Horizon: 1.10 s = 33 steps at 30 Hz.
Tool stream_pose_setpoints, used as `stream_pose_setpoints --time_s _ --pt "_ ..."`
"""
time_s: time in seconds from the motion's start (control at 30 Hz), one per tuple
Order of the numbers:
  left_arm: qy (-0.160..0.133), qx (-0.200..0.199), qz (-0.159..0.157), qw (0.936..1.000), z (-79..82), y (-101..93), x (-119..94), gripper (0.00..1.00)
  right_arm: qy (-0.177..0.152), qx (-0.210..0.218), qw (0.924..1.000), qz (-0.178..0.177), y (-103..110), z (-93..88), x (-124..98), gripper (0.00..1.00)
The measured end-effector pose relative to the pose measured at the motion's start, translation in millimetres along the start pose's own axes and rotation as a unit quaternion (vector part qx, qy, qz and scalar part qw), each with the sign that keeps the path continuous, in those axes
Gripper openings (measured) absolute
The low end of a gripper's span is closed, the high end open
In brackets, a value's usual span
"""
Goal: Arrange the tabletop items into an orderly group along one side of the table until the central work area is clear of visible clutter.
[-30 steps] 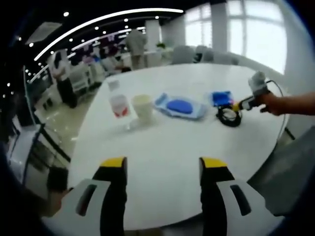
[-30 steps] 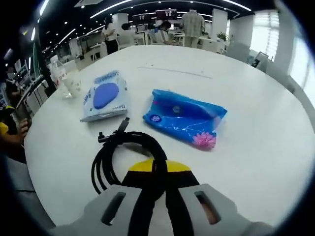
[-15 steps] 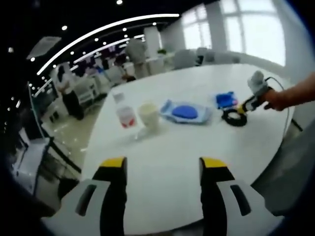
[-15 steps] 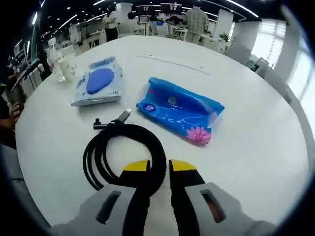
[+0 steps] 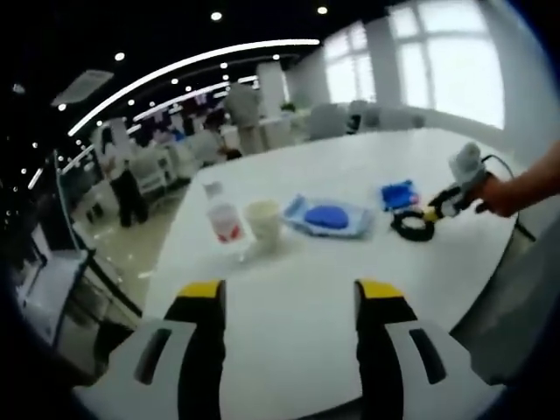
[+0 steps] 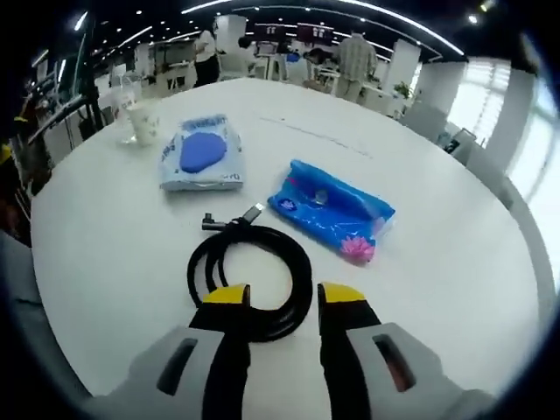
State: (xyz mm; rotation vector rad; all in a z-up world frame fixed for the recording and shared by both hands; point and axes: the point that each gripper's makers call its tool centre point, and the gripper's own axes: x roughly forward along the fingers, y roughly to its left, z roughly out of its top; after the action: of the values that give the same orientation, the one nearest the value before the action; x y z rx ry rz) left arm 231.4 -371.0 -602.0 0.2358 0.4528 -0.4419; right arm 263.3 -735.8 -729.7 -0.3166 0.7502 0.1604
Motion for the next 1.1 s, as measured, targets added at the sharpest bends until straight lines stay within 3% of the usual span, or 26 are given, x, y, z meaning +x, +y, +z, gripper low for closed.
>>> stream_pose_setpoints --time_s 0.1,0.2,0.3,0.33,0.6,0.93,1.1 --pt "-0.008 -0.018 -0.018 0.9996 2.6 -4.6 -1 0.56 0.011 -0.066 0.9976 -0.018 9 4.3 -7 0.29" --pt "-0.010 -0.031 -0.028 0.9991 1.9 -6.2 -1 0.56 -0.006 -0.092 0.9955 -0.021 27 16.5 -15 0.27" --pt "-0.006 -0.043 -0.032 0.9985 0.1 -5.9 0 0.56 0.000 -0.110 0.9934 -0.031 35 17.8 -16 0.28" --pt "-0.013 -0.065 -0.045 0.9968 2.5 -8.6 0 0.56 -0.005 -0.122 0.9921 -0.030 43 18.7 -17 0.29" --pt "0.016 -0.091 -0.035 0.9951 -9.3 -2.6 6 0.56 -0.018 -0.071 0.9963 -0.046 47 21.4 -15 0.27" --pt "0.061 -0.056 -0.035 0.9960 -24.0 -11.3 12 0.55 -0.056 -0.002 0.9953 -0.079 22 20.9 -28 0.23" --pt "0.075 -0.041 -0.032 0.9959 -28.2 -12.6 13 0.55 -0.055 0.032 0.9943 -0.085 9 11.3 -30 0.20"
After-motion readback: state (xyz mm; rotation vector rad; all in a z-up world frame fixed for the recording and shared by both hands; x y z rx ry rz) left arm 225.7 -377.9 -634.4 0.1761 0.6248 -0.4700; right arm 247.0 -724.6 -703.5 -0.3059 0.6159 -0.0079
